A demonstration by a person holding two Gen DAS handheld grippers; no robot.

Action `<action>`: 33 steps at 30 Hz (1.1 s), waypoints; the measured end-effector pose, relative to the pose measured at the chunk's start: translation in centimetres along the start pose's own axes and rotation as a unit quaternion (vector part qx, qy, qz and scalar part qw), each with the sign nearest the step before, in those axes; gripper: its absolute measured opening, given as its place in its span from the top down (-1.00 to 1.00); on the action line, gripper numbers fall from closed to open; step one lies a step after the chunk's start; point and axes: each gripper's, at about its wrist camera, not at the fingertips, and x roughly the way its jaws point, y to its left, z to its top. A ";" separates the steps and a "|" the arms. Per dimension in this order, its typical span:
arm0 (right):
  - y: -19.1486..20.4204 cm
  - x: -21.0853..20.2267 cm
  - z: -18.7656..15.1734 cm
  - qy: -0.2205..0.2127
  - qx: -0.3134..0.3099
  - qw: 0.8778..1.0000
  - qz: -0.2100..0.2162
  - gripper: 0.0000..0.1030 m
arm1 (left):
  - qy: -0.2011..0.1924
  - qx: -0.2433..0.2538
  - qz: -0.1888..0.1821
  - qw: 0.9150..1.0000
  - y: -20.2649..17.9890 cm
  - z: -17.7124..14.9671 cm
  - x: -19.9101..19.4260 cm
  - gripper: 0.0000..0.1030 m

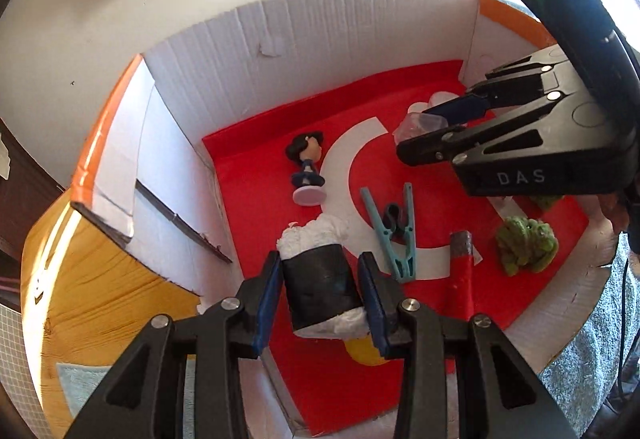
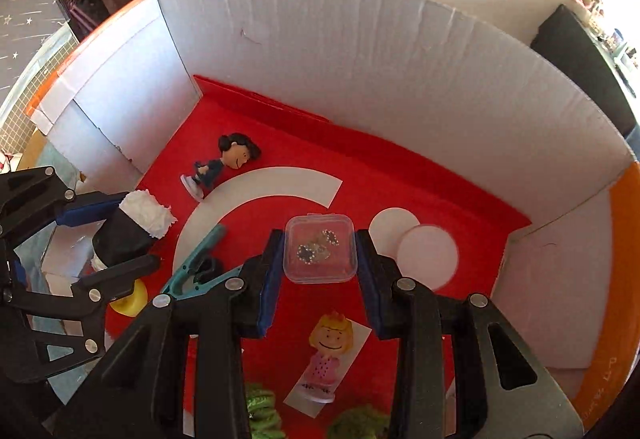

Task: Organize objects
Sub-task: 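Lower the tube and plastic box onto the box floor and open both tools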

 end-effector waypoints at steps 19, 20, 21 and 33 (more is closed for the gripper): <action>0.6 -0.1 -1.7 0.021 -0.011 1.000 -0.001 0.34 | 0.002 0.005 0.003 1.000 -0.3 -0.4 0.0 0.21; 0.6 -0.1 -1.7 0.021 -0.011 1.000 0.000 0.34 | 0.002 0.007 0.004 1.000 -0.4 -0.3 0.1 0.21; 0.6 -0.2 -1.8 0.021 -0.011 1.000 0.000 0.34 | 0.002 0.008 0.004 1.000 -0.7 -0.3 0.0 0.21; 1.1 -1.2 -3.4 0.021 -0.012 1.000 0.002 0.18 | 0.002 0.007 0.001 1.000 -0.5 -0.7 -0.3 0.20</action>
